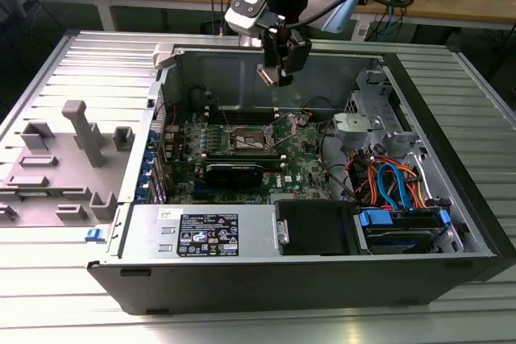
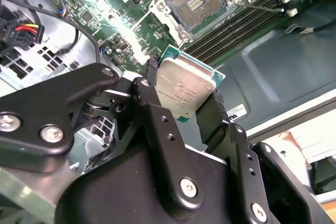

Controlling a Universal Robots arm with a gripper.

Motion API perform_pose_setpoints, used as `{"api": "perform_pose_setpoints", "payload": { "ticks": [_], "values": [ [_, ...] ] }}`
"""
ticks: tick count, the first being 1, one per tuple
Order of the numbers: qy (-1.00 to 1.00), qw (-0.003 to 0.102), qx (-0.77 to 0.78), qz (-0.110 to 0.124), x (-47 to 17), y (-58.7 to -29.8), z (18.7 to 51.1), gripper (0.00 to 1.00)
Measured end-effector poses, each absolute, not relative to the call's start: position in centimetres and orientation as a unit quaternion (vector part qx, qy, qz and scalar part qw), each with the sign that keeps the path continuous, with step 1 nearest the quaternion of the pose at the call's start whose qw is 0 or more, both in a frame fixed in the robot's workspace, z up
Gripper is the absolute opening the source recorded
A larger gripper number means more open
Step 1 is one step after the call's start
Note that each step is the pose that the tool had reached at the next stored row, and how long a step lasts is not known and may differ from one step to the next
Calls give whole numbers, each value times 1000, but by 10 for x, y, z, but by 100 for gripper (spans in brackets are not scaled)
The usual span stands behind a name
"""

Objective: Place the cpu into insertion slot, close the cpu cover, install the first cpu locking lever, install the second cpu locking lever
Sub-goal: 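Place the cpu into insertion slot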

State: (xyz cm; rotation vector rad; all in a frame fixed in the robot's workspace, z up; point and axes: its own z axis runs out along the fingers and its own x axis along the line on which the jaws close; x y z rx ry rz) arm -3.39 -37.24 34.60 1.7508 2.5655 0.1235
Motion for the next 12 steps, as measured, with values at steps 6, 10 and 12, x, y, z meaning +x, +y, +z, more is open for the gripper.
{"api": "perform_pose_setpoints", "payload": {
  "ticks": [6,10,12],
  "values": [
    [805,18,591,39,-34,-372,345,54],
    [788,19,615,38,-34,-372,344,54],
    [778,20,626,38,-34,-372,343,54]
  ]
}}
